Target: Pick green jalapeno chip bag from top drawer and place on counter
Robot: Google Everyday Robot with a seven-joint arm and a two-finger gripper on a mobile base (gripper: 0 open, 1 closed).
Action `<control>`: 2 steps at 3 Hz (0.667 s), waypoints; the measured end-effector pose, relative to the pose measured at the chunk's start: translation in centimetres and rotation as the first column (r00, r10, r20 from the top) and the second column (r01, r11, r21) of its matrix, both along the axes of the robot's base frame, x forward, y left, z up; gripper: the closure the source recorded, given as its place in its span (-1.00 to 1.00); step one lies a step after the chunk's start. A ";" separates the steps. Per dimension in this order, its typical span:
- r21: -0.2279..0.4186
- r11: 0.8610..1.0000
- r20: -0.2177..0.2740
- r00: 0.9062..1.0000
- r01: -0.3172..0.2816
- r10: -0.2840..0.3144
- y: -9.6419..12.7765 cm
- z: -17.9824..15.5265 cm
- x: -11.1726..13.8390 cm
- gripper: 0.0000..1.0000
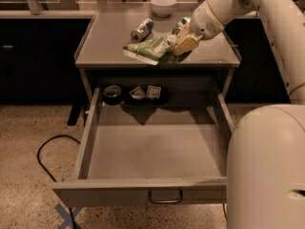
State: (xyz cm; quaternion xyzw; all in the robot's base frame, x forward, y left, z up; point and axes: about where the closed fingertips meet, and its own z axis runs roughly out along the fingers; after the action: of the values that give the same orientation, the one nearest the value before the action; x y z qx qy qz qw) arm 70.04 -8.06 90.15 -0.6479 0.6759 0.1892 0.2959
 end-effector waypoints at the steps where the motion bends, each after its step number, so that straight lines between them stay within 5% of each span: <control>1: 0.027 1.000 0.061 0.998 0.016 -0.017 -0.2 2.5 1.0 1.00; 2: 0.027 1.000 0.061 0.998 0.016 -0.017 -0.2 2.5 1.0 1.00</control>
Offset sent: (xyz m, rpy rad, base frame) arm 0.0100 -0.0026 0.0242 0.0265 -0.0594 -0.0159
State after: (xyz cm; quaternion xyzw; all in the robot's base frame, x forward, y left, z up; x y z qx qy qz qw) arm 71.08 -8.31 92.62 -0.6438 0.6693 0.1759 0.3264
